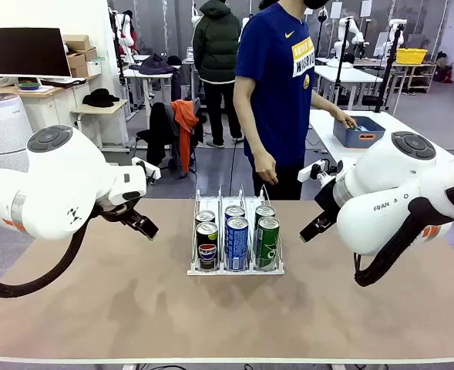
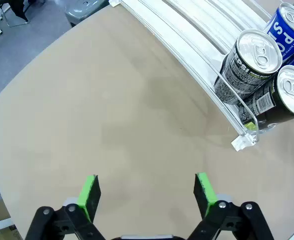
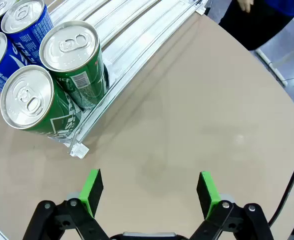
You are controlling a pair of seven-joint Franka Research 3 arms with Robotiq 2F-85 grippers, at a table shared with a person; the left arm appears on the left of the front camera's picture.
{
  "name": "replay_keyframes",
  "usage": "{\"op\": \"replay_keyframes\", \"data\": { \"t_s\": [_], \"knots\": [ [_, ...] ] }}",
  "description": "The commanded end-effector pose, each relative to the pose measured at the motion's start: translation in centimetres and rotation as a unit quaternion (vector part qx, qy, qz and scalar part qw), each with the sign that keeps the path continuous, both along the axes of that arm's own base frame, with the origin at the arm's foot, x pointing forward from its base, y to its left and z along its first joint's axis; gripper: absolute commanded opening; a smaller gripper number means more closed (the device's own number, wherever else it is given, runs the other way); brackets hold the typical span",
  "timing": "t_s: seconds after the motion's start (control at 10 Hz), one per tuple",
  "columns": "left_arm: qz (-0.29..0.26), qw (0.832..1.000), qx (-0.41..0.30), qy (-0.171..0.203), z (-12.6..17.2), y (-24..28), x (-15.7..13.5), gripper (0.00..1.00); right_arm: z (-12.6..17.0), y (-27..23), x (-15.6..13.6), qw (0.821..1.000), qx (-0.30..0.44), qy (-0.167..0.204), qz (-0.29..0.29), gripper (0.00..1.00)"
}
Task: Fill the beverage cans into the dispenser.
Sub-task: Pick up the Pepsi coke handed by the human.
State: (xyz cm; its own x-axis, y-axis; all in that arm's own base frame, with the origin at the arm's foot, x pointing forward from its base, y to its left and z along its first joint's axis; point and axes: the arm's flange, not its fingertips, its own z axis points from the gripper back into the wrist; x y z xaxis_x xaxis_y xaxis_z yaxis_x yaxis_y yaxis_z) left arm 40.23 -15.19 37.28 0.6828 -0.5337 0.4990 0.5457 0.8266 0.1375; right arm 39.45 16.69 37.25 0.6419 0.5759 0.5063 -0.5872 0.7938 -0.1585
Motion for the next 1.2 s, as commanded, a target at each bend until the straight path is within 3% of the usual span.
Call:
{"op": "replay_keyframes", "data": {
  "t_s": [0.0, 1.1],
  "knots": [
    [0.000, 1.000, 0.000, 0.000, -0.01, 0.00, 0.00, 1.00, 0.00, 0.00, 0.00, 1.000, 0.000, 0.000, 0.000, 1.00],
    [0.000, 1.000, 0.000, 0.000, -0.01, 0.00, 0.00, 1.00, 0.00, 0.00, 0.00, 1.000, 0.000, 0.000, 0.000, 1.00]
  ]
}}
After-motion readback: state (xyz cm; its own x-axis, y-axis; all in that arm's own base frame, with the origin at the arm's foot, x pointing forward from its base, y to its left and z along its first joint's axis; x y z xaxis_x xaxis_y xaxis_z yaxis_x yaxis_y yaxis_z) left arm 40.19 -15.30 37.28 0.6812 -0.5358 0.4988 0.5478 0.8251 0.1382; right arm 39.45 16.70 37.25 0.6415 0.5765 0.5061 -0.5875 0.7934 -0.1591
